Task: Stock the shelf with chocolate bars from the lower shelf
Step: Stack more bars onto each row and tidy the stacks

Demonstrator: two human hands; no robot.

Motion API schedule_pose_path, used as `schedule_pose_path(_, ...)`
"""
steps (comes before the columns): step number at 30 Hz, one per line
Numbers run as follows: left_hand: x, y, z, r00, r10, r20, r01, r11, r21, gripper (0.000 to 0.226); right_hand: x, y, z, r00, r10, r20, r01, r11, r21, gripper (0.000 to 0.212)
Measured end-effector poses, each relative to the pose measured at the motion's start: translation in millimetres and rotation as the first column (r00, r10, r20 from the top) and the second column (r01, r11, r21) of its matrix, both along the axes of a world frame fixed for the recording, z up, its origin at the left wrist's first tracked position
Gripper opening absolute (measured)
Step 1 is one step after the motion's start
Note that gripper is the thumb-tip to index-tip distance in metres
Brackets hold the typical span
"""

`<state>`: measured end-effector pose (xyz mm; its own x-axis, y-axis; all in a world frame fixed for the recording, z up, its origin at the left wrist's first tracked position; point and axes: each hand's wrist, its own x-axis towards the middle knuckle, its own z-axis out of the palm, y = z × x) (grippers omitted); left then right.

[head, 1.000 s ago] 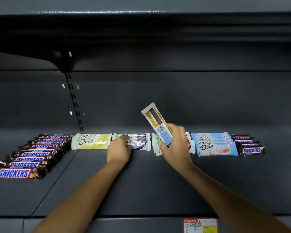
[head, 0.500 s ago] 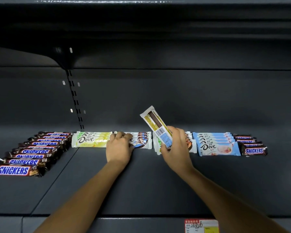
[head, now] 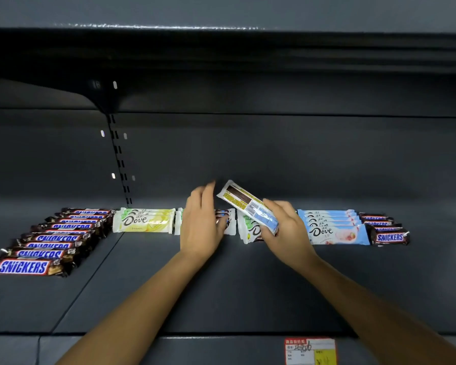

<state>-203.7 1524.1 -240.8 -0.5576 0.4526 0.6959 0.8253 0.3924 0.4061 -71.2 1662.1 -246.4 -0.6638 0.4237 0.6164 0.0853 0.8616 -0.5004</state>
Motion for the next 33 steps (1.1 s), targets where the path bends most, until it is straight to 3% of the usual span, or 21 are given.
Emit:
schedule_pose_path(5, 15, 6, 4, 0.990, -0.097, -0.103, 0.095, 0.995, -0.023, 0.071, 13, 4, 4, 0.999, 0.042, -0.008, -0.042, 0.998, -0.054, 0.028)
schedule_pose_path(9, 22, 9, 2, 0.987, -0.114, -0.113, 0.110, 0.993, -0.038, 0.065, 25, 4, 8, 0.996, 0.089, -0.016, -0.089, 0.936, -0.340, 0.018)
schedule_pose_path(14, 31, 7, 0, 0.984, -0.127, -0.121, 0.123, 0.992, -0.043, 0.060, 32, 2, 12, 0.991, 0.107, -0.084, -0.136, 0.823, -0.552, 0.018)
schedule_pose_path(21, 38, -2, -2, 0.976, -0.174, -0.133, 0.162, 0.982, -0.095, 0.051, 31, -8, 10, 0.985, 0.109, -0.132, -0.170, 0.683, -0.711, 0.020)
schedule_pose_path(23, 41, -5, -2, 0.980, -0.198, -0.027, 0.197, 0.980, -0.031, 0.055, 30, -15, 11, 0.978, 0.103, -0.183, -0.207, 0.616, -0.760, 0.021)
schedule_pose_path(25, 47, -6, 1, 0.952, -0.202, 0.230, 0.175, 0.976, 0.131, 0.066, 29, -21, 10, 0.962, 0.084, -0.260, -0.267, 0.503, -0.822, 0.020)
schedule_pose_path(28, 56, -4, 9, 0.720, -0.235, 0.653, 0.057, 0.958, 0.282, 0.053, 22, -31, 10, 0.908, 0.036, -0.417, -0.413, 0.245, -0.877, 0.016)
schedule_pose_path(30, 63, -3, 9, 0.678, -0.258, 0.688, 0.076, 0.956, 0.283, 0.035, 18, -38, 13, 0.871, -0.024, -0.491, -0.484, 0.135, -0.865, 0.016)
schedule_pose_path(33, 81, 1, 11, 0.675, -0.322, 0.664, 0.141, 0.939, 0.313, 0.031, 10, -45, 11, 0.853, -0.075, -0.517, -0.509, 0.103, -0.855, 0.021)
